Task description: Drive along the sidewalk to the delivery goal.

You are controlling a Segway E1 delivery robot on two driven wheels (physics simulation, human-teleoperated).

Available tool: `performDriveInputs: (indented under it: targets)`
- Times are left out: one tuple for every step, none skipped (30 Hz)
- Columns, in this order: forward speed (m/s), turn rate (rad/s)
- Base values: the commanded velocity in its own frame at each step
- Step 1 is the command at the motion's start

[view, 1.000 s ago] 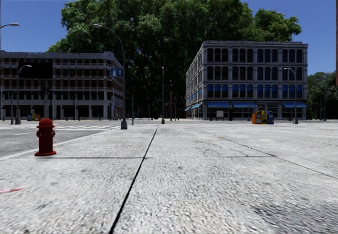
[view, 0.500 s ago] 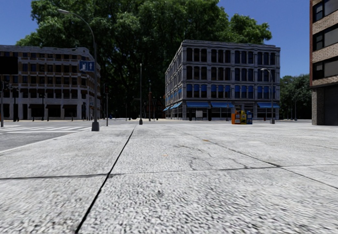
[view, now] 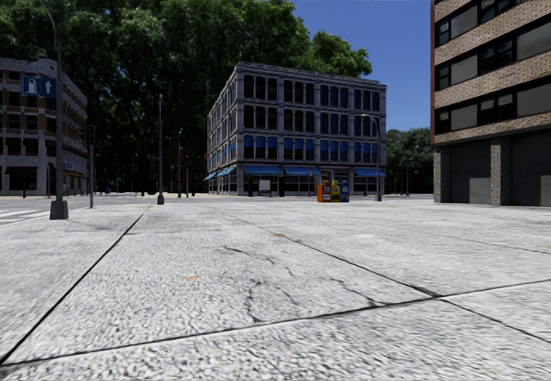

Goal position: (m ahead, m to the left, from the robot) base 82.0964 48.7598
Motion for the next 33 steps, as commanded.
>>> performDriveInputs:
  targets:
    - [2.00, 0.00]
    - [2.00, 0.00]
    - [2.00, 0.00]
    - [2.00, 0.00]
    - [2.00, 0.00]
    - [2.00, 0.00]
    - [2.00, 0.00]
    - [2.00, -0.01]
    - [2.00, -0.01]
    - [2.00, -0.06]
    - [2.00, -0.08]
    - [2.00, -0.09]
    - [2.00, -0.09]
    - [2.00, -0.09]
    - [2.00, -0.10]
    - [2.00, -0.14]
    - [2.00, -0.17]
    - [2.00, -0.17]
    - [2.00, -0.22]
    - [2.00, -0.23]
    - [2.00, -0.26]
    - [2.00, -0.26]
    - [2.00, -0.30]
    - [2.00, -0.37]
    - [2.00, -0.38]
    - [2.00, -0.38]
    - [2.00, -0.39]
    - [2.00, -0.39]
    - [2.00, -0.39]
    - [2.00, -0.39]
    - [2.00, -0.39]
    - [2.00, -0.39]
    - [2.00, -0.39]
